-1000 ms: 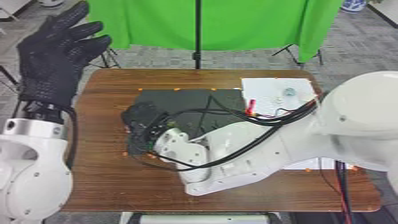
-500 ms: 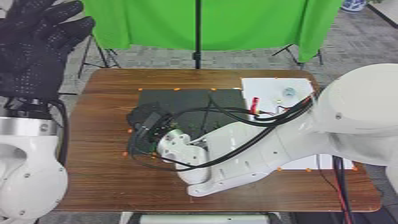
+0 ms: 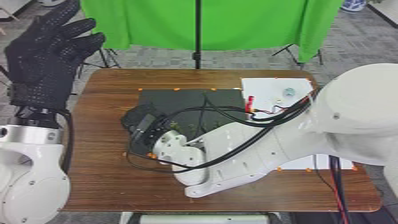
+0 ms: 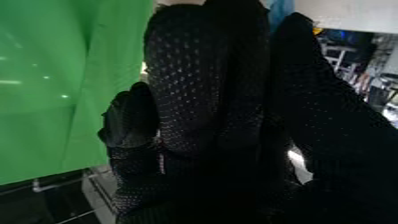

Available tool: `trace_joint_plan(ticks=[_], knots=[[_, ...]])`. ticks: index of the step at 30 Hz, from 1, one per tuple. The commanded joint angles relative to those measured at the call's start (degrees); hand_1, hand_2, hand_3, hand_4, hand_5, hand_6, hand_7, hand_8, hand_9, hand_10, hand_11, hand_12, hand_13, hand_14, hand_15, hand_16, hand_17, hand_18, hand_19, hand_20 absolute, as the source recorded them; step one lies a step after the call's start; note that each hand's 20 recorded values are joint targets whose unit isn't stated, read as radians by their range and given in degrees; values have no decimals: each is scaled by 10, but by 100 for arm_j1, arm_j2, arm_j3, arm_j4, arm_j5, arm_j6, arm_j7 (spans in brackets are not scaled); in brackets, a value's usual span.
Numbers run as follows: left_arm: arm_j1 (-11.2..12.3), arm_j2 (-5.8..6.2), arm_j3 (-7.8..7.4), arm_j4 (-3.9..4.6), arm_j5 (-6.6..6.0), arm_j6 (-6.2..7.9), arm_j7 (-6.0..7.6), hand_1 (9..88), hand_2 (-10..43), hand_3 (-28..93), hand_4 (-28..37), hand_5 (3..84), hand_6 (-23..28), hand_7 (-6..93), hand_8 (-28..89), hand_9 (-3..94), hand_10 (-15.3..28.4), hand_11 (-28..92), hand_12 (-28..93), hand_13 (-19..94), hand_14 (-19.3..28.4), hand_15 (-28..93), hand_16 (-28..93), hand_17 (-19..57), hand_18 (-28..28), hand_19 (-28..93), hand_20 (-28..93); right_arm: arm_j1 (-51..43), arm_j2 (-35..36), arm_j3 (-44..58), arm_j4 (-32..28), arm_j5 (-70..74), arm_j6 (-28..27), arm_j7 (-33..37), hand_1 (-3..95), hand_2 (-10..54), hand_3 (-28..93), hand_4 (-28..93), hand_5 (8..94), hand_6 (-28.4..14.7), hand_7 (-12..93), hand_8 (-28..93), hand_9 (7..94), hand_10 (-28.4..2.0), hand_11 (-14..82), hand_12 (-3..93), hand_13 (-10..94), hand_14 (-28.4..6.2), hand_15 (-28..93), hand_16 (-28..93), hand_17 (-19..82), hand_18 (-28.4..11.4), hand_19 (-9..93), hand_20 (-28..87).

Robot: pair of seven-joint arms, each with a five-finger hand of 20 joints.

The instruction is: Arrange flowers

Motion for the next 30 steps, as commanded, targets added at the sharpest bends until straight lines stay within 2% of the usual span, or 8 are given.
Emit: trace_joint_plan(ticks=[1,6,11,13,16,22,26,30], knots=[[113,-30,-75,-6,-20,-27,46,213,120,755,-283,359,106,133,-90,307,206,297,96,244,278,568,-122,-59,254,693,91,327,-61,-27,12,168,-272,1,477,-95,674,-283,810,31,181,3,934,-67,290,183,872,-36,523,221,466,-185,932,294],[67,-95,-55,12,30,-55,-10,214,121,754,-283,358,105,134,-90,308,207,297,95,244,278,568,-122,-59,254,693,92,381,-61,-59,31,243,-337,-29,469,-95,673,-283,792,27,176,-1,929,-68,293,187,861,-40,534,216,459,-185,932,297],[94,-76,-73,6,-2,-58,56,214,120,755,-283,358,106,134,-91,307,206,297,95,244,279,569,-122,-59,254,693,92,401,-41,-62,1,255,-388,-91,459,-95,682,-283,782,28,176,-4,922,-70,295,187,857,-40,539,214,455,-187,932,298],[51,-104,-56,13,22,-64,9,215,120,755,-283,358,106,134,-91,307,207,297,95,244,279,569,-122,-59,254,694,92,399,-29,-32,-11,251,-415,-137,454,-95,686,-283,777,29,176,-7,921,-70,297,186,855,-40,541,214,455,-186,932,297],[39,-96,-19,16,20,-60,38,215,121,755,-283,359,106,134,-91,306,206,299,95,244,279,570,-122,-59,254,694,92,417,-53,-47,-19,202,-472,-91,449,-95,689,-283,769,30,174,-10,919,-71,298,186,852,-40,545,214,454,-187,932,298],[62,-202,-68,24,93,-125,-98,217,121,754,-283,359,107,133,-91,307,205,299,94,244,278,569,-122,-59,254,694,92,390,25,-19,-13,199,-469,-15,441,-95,695,-283,762,29,175,-15,919,-72,299,185,849,-40,550,210,452,-189,932,302],[236,-379,-268,13,196,-181,-396,217,122,754,-283,359,107,133,-91,307,206,299,94,244,278,570,-123,-60,254,694,92,319,198,151,-95,202,-474,-59,439,-95,696,-283,762,29,176,-16,918,-72,300,185,849,-41,550,207,452,-189,932,301],[470,-750,-532,21,389,-263,-1054,217,122,753,-283,359,107,133,-90,307,206,299,94,244,278,570,-122,-60,254,694,92,-126,747,813,-345,118,-690,-200,405,-95,728,-283,741,29,173,-30,911,-76,300,184,842,-44,554,206,446,-190,932,299]])
